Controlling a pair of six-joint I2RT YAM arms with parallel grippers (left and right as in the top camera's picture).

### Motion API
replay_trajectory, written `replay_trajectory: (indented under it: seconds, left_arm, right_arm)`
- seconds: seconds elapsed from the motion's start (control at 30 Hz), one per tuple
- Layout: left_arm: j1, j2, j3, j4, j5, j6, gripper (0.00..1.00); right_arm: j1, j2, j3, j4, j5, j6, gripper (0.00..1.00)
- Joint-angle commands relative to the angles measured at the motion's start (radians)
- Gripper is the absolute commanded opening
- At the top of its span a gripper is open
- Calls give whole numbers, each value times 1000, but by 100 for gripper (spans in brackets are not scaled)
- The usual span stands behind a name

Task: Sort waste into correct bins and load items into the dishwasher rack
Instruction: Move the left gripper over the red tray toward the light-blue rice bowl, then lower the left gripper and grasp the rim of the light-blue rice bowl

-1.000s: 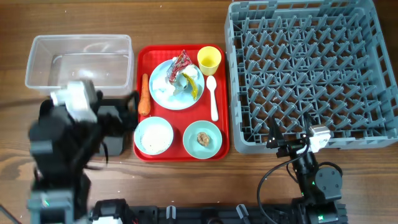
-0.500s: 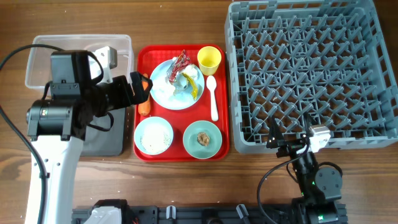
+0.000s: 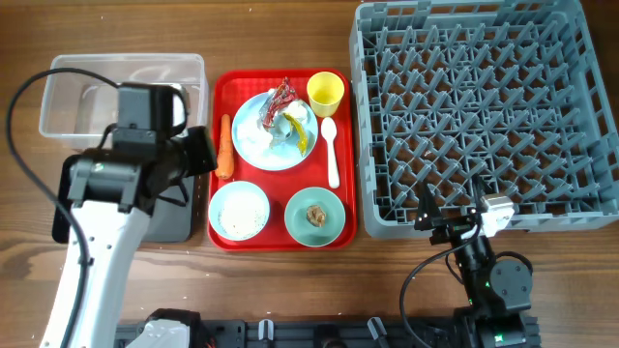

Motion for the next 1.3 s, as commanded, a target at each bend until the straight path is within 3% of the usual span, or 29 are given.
replay_trajectory:
  seconds: [0.0,0.17,0.43,0.77,1.27]
  left_arm:
    - [-46,44,-24,-10,-61,-82,4]
    - [-132,91,-41,-51,-60,-193,4]
    - [-307,119,-41,-83,-23,-245,4]
    - [-418,120,-97,-115,-24,-356,4]
    - [-420,121,-245,6,-36,-373,27]
  right_arm:
    - [1,-2,-1,3,6,-2,100]
    - [1,-2,-1,3,6,-2,100]
    - [1,-2,-1,3,6,-2,100]
    - [1,-2,-1,3,6,-2,100]
    - [1,-2,-1,3,6,-2,100]
